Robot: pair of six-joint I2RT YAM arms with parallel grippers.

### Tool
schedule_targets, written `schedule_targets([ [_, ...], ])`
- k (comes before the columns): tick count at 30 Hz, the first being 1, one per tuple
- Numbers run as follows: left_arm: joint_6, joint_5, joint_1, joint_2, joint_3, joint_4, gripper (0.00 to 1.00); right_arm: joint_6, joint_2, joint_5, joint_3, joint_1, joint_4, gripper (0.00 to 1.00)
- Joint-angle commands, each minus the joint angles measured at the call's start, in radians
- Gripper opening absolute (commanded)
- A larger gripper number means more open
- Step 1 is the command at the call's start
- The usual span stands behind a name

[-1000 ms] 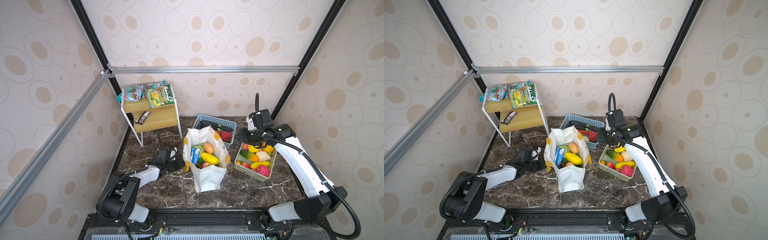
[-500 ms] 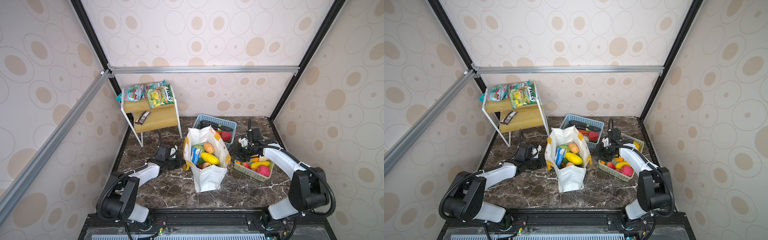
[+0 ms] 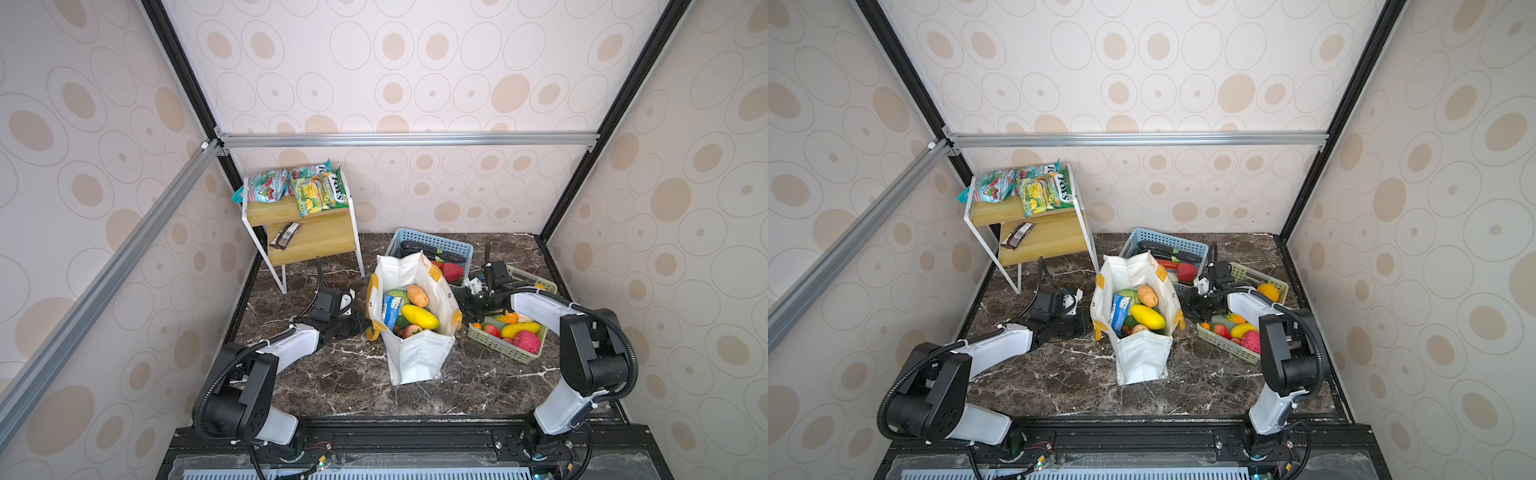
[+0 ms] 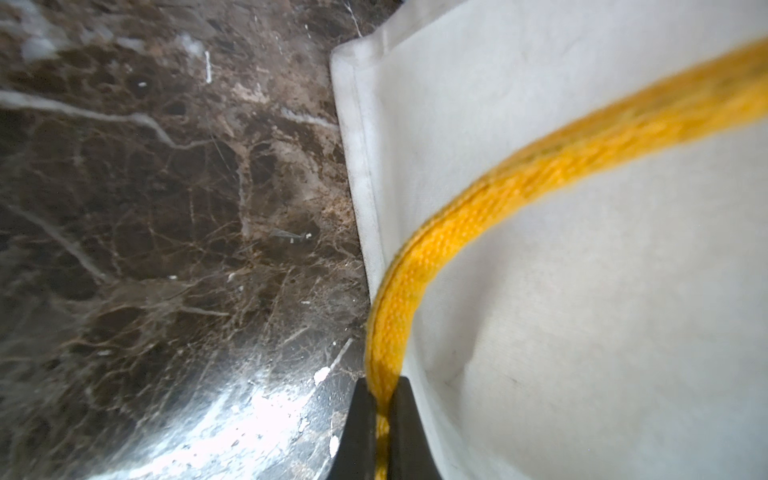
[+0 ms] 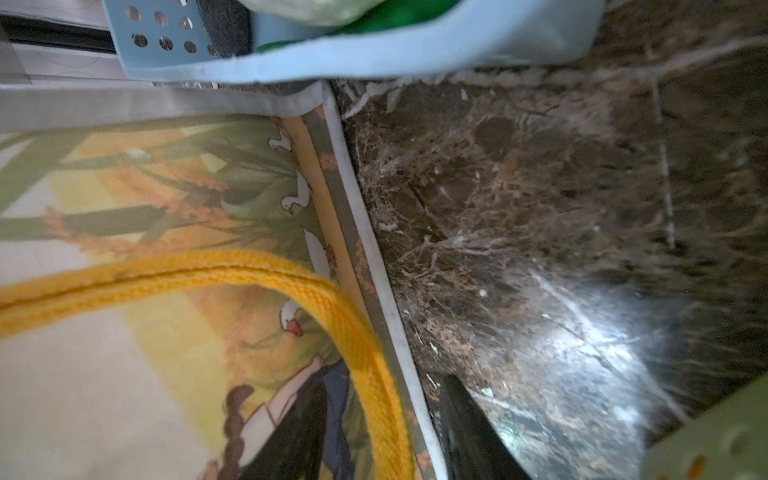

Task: Place the food into the grocery bag and tie it

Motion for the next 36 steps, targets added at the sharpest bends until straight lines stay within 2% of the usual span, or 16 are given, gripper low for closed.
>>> schedule_targets([
  [1, 0.023, 0.011, 0.008, -0.018, 0.042, -0.004, 0.0, 0.02, 0.017, -0.009, -0.02, 0.024, 0.042, 0.47],
  [4, 0.023, 0.013, 0.009, -0.021, 0.048, -0.004, 0.0, 0.046, 0.025, -0.018, -0.037, 0.034, 0.082, 0.41],
  [9, 0.023, 0.013, 0.011, -0.041, 0.068, -0.022, 0.0, 0.053, 0.012, -0.003, -0.038, 0.042, 0.069, 0.21],
  [16, 0.061, -0.029, 0.045, -0.132, 0.168, -0.164, 0.0, 0.021, -0.068, 0.099, 0.031, 0.027, -0.134, 0.13],
  [21, 0.112, -0.041, 0.106, -0.194, 0.282, -0.296, 0.0, -0.021, -0.145, 0.199, 0.119, 0.007, -0.306, 0.12],
  [25, 0.16, -0.041, 0.118, -0.217, 0.408, -0.382, 0.0, -0.058, -0.208, 0.261, 0.231, 0.003, -0.416, 0.12],
  [31, 0.152, 0.028, 0.119, -0.218, 0.585, -0.407, 0.0, -0.09, -0.266, 0.244, 0.398, 0.032, -0.461, 0.12],
  [36, 0.119, 0.089, 0.104, -0.197, 0.712, -0.393, 0.0, -0.125, -0.256, 0.234, 0.512, 0.136, -0.466, 0.12],
])
